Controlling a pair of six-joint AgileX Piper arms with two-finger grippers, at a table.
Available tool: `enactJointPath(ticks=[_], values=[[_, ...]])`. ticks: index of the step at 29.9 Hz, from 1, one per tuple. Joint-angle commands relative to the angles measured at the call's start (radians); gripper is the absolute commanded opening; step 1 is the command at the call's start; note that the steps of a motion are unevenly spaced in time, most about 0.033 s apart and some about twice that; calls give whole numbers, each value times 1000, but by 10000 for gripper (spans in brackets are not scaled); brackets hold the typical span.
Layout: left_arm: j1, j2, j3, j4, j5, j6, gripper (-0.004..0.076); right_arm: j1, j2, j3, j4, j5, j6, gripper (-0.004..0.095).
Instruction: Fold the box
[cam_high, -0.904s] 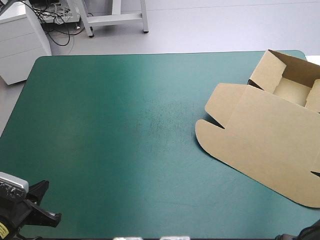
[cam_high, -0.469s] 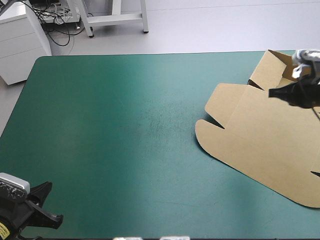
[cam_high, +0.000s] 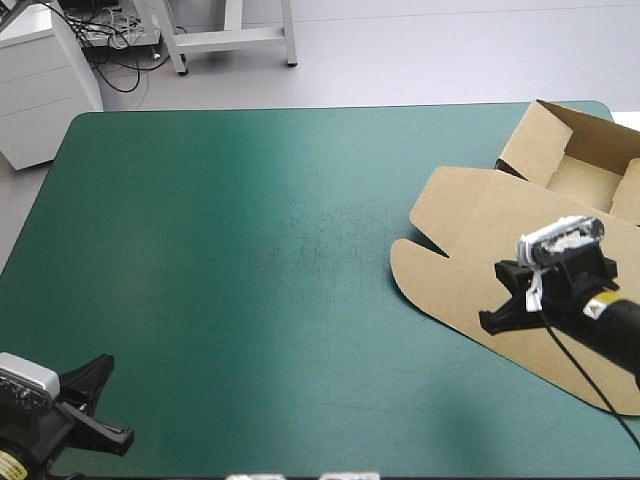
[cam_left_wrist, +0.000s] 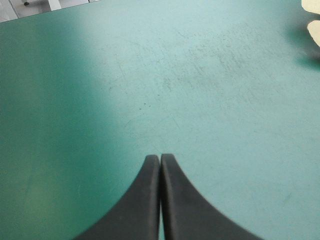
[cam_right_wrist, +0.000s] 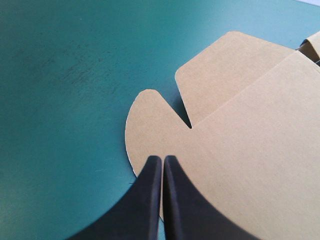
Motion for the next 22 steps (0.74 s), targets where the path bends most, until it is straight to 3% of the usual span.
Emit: enactJointPath(ticks=[1,14,22], values=[[-2,-21,18,-16,-92,-3,-32,3,-114,65,14,-105,-13,-4],[-2,-166,113,-30,-108,6,-32,3,-536,383,-23,-185,-28,-4],[-2,-222,134,-60,-97,5,-32,3,-690,477,-35,-169,94,-4]])
